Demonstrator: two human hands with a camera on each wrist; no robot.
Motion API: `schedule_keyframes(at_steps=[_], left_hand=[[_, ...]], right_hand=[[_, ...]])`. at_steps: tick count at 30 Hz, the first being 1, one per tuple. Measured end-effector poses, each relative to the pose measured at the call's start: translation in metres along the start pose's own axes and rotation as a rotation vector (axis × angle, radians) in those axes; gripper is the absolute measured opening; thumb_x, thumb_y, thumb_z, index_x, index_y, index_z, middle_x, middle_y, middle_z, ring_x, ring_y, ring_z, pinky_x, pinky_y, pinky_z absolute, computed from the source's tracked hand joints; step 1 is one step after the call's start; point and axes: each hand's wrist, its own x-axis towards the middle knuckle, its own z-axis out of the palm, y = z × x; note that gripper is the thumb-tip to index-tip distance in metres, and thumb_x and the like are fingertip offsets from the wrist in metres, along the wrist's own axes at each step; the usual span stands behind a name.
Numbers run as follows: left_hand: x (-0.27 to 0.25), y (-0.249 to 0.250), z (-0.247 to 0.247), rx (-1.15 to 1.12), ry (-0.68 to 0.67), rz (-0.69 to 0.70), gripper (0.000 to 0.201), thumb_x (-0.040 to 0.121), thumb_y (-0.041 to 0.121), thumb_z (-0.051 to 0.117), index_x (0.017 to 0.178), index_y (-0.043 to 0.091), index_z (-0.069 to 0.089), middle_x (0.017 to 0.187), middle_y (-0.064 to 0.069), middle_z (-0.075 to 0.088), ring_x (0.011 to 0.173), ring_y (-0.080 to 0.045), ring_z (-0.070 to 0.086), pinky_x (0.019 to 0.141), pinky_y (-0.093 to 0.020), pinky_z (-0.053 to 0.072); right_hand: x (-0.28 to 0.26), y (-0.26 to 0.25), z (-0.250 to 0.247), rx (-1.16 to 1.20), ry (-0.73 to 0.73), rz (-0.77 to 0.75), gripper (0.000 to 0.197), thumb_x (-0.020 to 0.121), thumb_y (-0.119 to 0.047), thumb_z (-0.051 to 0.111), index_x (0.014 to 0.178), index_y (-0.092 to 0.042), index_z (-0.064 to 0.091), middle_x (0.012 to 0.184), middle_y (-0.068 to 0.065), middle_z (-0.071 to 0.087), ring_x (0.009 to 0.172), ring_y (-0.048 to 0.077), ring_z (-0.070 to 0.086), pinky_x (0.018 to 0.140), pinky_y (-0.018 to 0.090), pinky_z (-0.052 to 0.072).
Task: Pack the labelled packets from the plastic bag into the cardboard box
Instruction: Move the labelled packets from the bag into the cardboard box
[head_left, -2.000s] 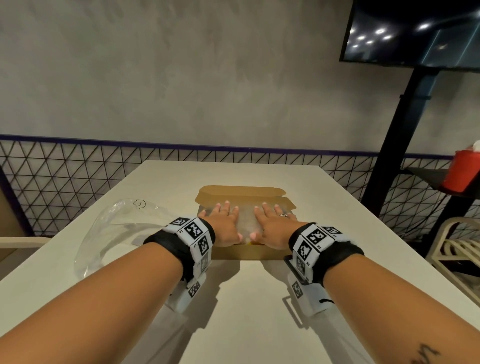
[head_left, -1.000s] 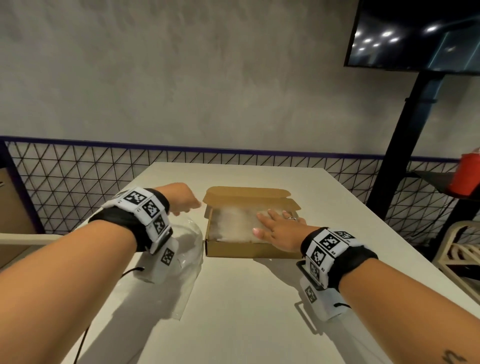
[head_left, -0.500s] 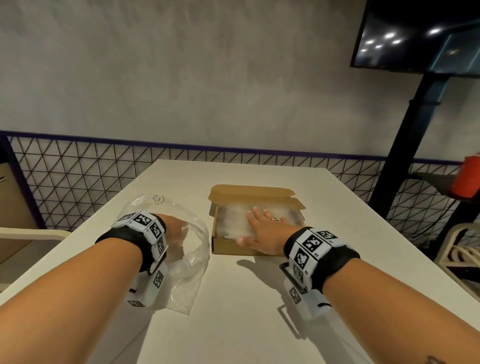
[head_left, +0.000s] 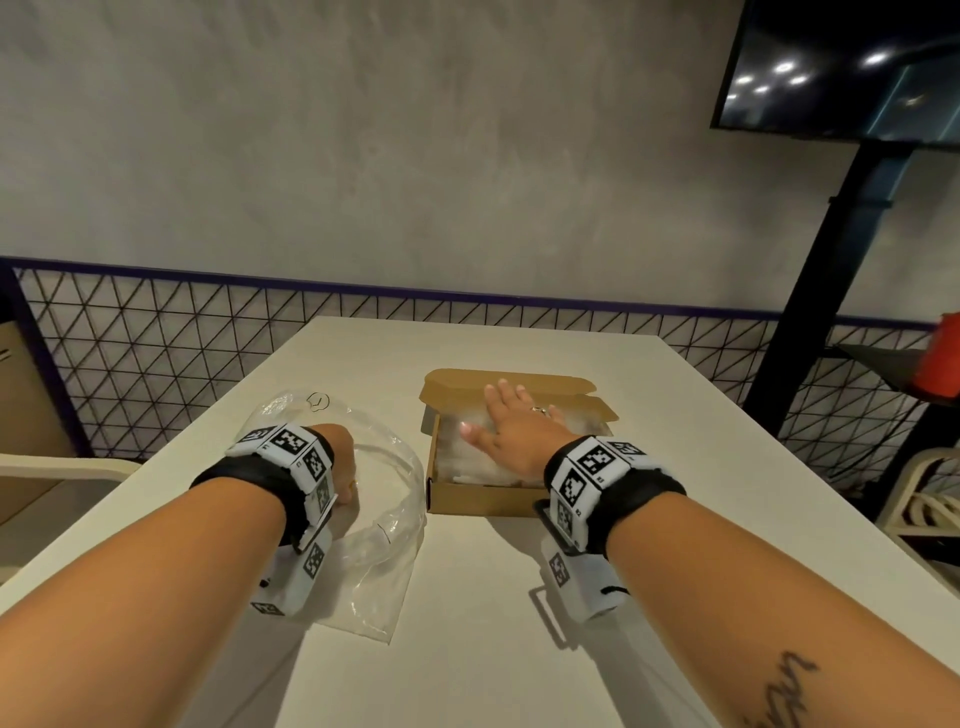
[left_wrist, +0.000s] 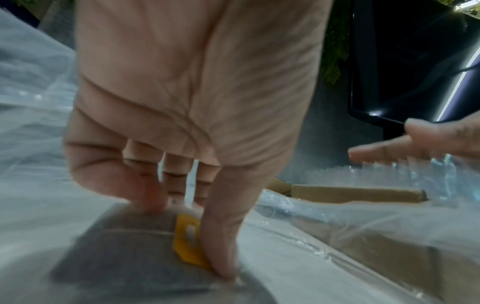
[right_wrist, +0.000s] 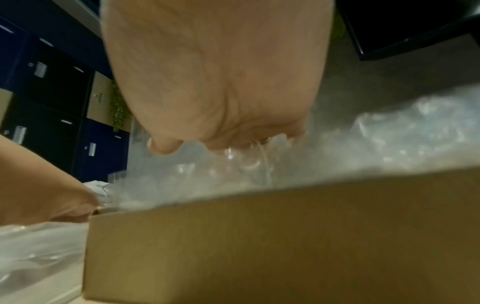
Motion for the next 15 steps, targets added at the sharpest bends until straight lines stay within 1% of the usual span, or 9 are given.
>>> schedule_keyframes(at_steps=[2,4,6,7,8,10,12,14,15], left_hand=[[-0.005,0.001,-0.002,-0.067,-0.009,-0.011,0.037,0.089,0.032,0.058,0.117,0.008,0.062,0.104,-0.004,0.063,0.111,-0.02,0.06,0.09,-0.026,0.047],[-0.001,-0.004,0.0,-0.039,0.03,-0.01,0.036,0.084,0.034,0.064,0.111,0.01,0.065,0.103,-0.004,0.064,0.106,-0.018,0.062,0.083,-0.023,0.047],[0.021,-0.008,0.001,-0.014,0.066,-0.031,0.05,0.073,0.046,0.067,0.11,0.012,0.066,0.098,-0.002,0.063,0.094,-0.019,0.063,0.084,-0.022,0.05],[0.031,-0.008,0.002,-0.015,0.07,-0.044,0.058,0.069,0.051,0.066,0.113,0.012,0.065,0.093,-0.001,0.06,0.088,-0.02,0.061,0.086,-0.024,0.051],[0.026,-0.007,-0.003,-0.024,0.07,-0.025,0.057,0.072,0.05,0.065,0.115,0.011,0.063,0.095,-0.002,0.06,0.09,-0.022,0.06,0.089,-0.026,0.05],[-0.002,-0.003,-0.014,-0.051,0.113,-0.009,0.041,0.086,0.033,0.061,0.117,0.006,0.062,0.113,-0.007,0.063,0.107,-0.023,0.06,0.09,-0.026,0.046],[-0.027,0.006,-0.032,-0.144,0.192,0.086,0.034,0.094,0.022,0.05,0.12,0.002,0.059,0.124,-0.011,0.06,0.116,-0.024,0.056,0.092,-0.027,0.044],[-0.025,0.008,-0.037,-0.248,0.297,0.113,0.034,0.098,0.022,0.042,0.119,0.001,0.058,0.122,-0.012,0.059,0.113,-0.027,0.056,0.093,-0.029,0.044],[-0.027,0.008,-0.041,-0.313,0.338,0.123,0.033,0.097,0.024,0.044,0.117,0.004,0.061,0.118,-0.01,0.062,0.109,-0.025,0.058,0.092,-0.03,0.045]], right_hand=[[0.003,-0.002,0.005,-0.024,-0.048,0.017,0.073,0.094,-0.059,0.015,0.15,-0.016,-0.003,0.158,0.004,-0.011,0.146,0.022,-0.008,0.116,0.05,0.002],[0.004,-0.003,0.007,-0.039,-0.083,0.033,0.072,0.094,-0.059,0.015,0.15,-0.016,-0.001,0.158,0.005,-0.01,0.146,0.022,-0.006,0.116,0.051,0.003],[0.005,-0.002,0.002,-0.019,-0.079,0.036,0.072,0.094,-0.059,0.015,0.15,-0.016,-0.002,0.157,0.004,-0.012,0.145,0.023,-0.007,0.116,0.051,0.002],[0.006,-0.001,0.0,0.002,-0.042,0.03,0.072,0.094,-0.059,0.015,0.15,-0.017,-0.003,0.157,0.004,-0.013,0.145,0.023,-0.009,0.116,0.05,0.0],[0.007,0.001,-0.001,0.016,0.019,0.021,0.072,0.094,-0.059,0.016,0.15,-0.018,-0.004,0.157,0.003,-0.015,0.145,0.022,-0.01,0.115,0.049,0.0],[0.009,0.003,0.001,0.013,0.096,0.004,0.071,0.094,-0.058,0.017,0.15,-0.019,-0.004,0.157,0.001,-0.014,0.145,0.021,-0.011,0.115,0.049,0.0],[0.01,0.003,0.006,-0.017,0.009,0.002,0.07,0.095,-0.058,0.016,0.15,-0.02,-0.002,0.158,0.0,-0.011,0.145,0.021,-0.009,0.115,0.051,0.001],[0.01,0.003,0.006,-0.028,-0.068,0.012,0.068,0.095,-0.058,0.015,0.15,-0.021,0.001,0.158,-0.001,-0.007,0.146,0.022,-0.006,0.115,0.052,0.002],[0.01,0.003,0.004,-0.013,-0.059,0.008,0.068,0.095,-0.059,0.014,0.15,-0.022,0.001,0.158,-0.001,-0.008,0.146,0.022,-0.006,0.115,0.053,0.002]])
